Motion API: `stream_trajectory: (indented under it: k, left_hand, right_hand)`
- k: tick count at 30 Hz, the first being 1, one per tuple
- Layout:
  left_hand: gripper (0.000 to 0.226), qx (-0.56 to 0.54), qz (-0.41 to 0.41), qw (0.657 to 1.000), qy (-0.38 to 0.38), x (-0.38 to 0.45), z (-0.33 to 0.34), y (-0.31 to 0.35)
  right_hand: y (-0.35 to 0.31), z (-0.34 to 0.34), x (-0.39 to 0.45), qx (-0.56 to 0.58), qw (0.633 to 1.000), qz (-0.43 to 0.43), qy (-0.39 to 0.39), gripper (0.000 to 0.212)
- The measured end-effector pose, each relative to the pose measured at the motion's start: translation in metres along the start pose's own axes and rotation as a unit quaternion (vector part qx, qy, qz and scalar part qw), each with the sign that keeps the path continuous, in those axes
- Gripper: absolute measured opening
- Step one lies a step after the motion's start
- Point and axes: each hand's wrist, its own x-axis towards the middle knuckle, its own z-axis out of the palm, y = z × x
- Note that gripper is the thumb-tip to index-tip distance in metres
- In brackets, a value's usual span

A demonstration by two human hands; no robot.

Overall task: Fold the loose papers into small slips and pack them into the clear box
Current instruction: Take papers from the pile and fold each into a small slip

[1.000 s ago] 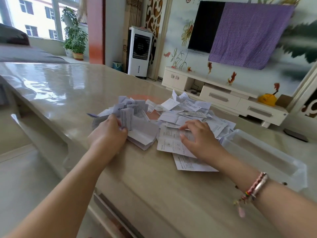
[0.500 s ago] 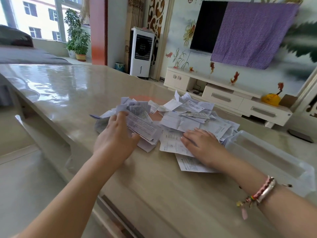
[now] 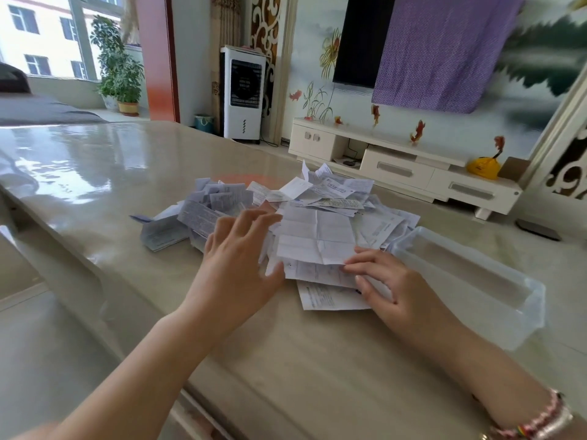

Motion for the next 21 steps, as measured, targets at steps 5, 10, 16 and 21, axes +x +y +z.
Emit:
stream_trajectory:
  k: [5,10,16,21]
  left_hand:
    - [0.066,0.039,0.068,0.996,-0.037,0.001,0.018,0.007]
    - [0.024,-0.007,0.041,0.998,-0.041,0.006,0.023,0.011]
    - [0.006,-0.127,-0.011,0.99,-0.067,0.005,0.016,0.018]
    - [0.016,-0.232,-0.038,0.969,-0.081,0.002,0.014,0.02]
  right_hand:
    - [-0.002,-0.007,-0.004,0.072,0.997,-0.022,0.014,0.027]
    - [-0.003,-0.01,-0.006,0.181,0.983,-0.003,0.005,0.024]
    - [0.0,-0.007,-0.002,0.217,0.97,0.109,-0.009,0.045]
    - [0.0,-0.009,-0.002,0.183,0.972,0.147,-0.014,0.01]
